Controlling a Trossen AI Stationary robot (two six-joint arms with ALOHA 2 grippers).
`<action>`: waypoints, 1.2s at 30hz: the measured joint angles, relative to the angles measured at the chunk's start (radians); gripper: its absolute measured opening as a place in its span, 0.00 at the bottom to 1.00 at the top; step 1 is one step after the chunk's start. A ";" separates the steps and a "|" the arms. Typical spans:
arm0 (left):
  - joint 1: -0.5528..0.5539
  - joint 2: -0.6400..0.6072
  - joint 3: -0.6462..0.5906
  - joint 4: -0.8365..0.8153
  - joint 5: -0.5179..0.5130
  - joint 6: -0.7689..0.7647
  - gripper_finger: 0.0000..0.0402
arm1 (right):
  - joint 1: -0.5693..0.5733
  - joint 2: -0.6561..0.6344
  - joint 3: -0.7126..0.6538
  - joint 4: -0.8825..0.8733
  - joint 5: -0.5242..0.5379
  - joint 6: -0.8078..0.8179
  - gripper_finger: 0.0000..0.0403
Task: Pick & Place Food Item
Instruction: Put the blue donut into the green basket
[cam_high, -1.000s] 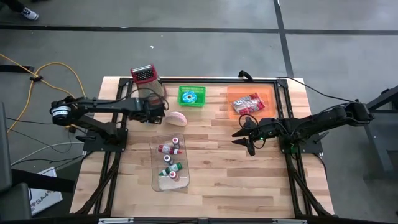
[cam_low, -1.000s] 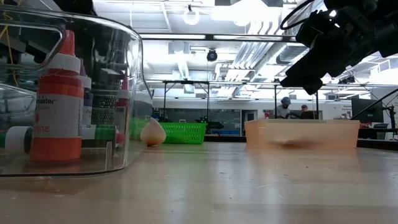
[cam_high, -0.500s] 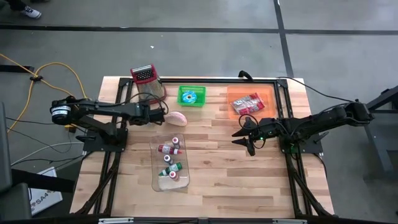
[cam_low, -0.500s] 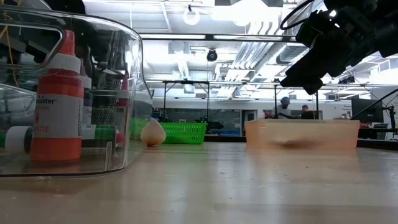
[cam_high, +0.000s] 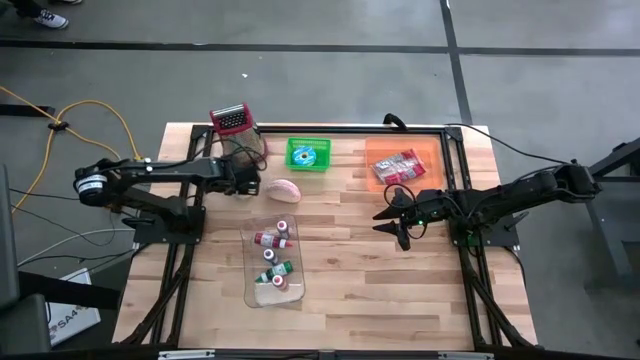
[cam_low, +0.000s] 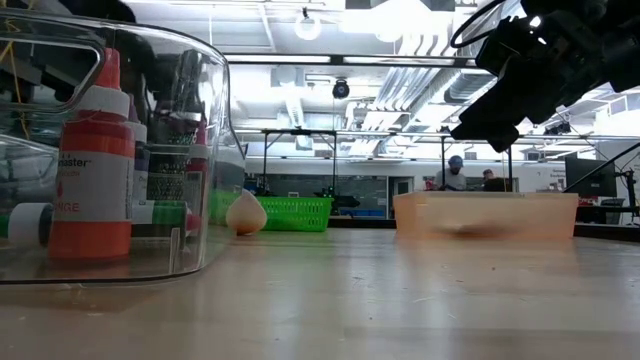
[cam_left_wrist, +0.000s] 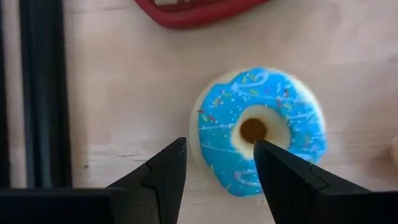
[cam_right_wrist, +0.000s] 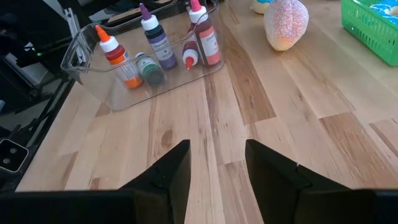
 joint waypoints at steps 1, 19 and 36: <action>0.012 0.000 -0.012 0.014 0.016 0.010 0.45 | 0.000 0.000 0.000 0.000 0.000 0.000 0.35; 0.096 -0.026 -0.112 0.185 0.115 0.116 0.40 | 0.000 0.000 0.000 0.000 0.000 0.000 0.35; 0.096 -0.045 -0.112 0.184 0.110 0.114 0.19 | 0.000 0.000 0.000 0.000 0.000 0.000 0.35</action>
